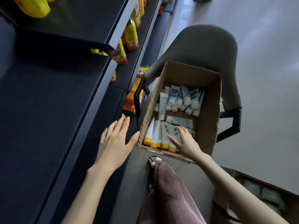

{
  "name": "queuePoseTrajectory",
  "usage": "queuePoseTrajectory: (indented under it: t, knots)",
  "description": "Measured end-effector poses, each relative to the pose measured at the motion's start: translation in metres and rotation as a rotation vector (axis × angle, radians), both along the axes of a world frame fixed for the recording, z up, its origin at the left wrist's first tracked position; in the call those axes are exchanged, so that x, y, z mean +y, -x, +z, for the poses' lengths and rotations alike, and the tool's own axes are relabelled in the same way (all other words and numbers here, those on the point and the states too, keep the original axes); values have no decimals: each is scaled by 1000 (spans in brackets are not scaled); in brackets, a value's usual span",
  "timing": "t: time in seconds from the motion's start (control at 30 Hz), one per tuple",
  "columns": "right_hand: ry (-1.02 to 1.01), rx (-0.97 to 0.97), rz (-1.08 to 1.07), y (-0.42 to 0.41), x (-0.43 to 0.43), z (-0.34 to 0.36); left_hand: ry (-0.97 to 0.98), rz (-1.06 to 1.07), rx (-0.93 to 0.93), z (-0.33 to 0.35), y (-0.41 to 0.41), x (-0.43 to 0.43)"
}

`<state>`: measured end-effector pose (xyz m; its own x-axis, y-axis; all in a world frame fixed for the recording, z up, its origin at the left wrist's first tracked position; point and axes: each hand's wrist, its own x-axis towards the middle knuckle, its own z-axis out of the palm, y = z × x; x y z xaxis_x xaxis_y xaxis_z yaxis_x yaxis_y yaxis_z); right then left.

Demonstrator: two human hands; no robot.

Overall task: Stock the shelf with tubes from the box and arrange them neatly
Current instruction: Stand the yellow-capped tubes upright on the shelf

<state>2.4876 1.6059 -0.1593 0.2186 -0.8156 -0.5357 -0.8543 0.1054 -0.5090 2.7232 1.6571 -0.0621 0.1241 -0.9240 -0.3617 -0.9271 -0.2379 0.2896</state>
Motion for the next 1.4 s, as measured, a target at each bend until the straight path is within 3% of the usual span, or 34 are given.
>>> queuePoseTrajectory:
  t: [0.13, 0.3, 0.7, 0.9, 1.0, 1.2, 1.4]
  knots:
    - [-175, -176, -134, -41, -10, -42, -35, 57, 81, -24, 0, -5]
    - [-269, -245, -236, -76, -22, -93, -76, 108, 160, -55, 0, -5]
    - [-243, 19, -349, -120, -44, -142, -138, 172, 249, -90, 5, 5]
    - [-332, -38, -454, -114, -53, -146, -101, 198, 285, -91, 4, -2]
    - [-364, -94, -400, -107, -50, -145, -87, 196, 291, -91, 4, -4]
    - [-198, 95, -75, -114, -43, -136, -116, 173, 296, -93, 8, -5]
    - [-407, 37, -242, -113, -57, -140, -121, 172, 293, -93, 10, -7]
